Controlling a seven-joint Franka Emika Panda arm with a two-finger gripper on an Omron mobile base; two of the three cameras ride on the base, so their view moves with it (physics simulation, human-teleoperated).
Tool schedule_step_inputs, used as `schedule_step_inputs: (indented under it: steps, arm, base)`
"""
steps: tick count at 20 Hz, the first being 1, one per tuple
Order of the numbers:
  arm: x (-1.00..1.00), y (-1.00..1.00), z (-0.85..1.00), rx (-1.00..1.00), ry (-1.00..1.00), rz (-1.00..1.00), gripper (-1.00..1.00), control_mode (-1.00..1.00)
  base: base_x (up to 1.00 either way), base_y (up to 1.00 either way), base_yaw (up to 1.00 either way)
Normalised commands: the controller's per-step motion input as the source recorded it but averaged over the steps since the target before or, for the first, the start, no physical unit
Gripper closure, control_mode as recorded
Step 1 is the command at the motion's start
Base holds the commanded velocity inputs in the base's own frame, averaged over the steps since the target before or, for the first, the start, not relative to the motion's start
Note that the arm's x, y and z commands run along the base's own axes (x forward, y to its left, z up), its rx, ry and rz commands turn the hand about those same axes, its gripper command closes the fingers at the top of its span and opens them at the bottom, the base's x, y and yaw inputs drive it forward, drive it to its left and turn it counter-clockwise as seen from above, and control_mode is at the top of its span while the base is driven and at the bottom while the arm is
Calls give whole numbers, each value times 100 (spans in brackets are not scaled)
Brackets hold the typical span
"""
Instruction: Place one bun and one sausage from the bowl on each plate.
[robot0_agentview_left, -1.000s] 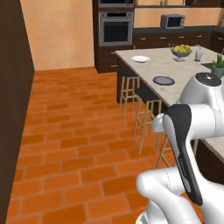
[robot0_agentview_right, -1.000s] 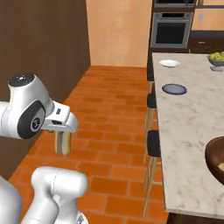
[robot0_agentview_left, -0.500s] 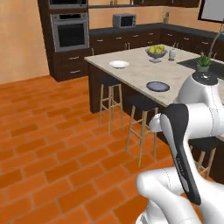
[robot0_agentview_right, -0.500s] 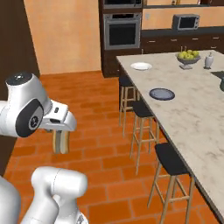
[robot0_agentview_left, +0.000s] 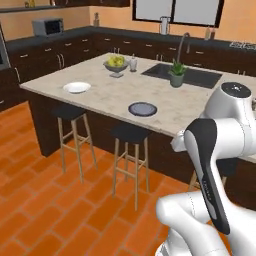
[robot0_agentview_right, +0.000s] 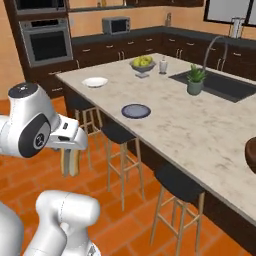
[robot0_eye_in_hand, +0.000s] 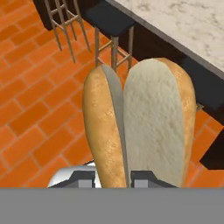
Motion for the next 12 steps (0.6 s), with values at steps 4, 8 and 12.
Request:
schedule_step_inputs:
  steps: [4, 8, 12]
  arm:
    - [0, 0, 0, 0, 0, 0, 100, 100]
    - [0, 0, 0, 0, 0, 0, 100, 100]
    - [0, 0, 0, 0, 0, 0, 100, 100]
  base:
    - [75, 77, -68]
    - [81, 80, -66]
    - [78, 81, -66]
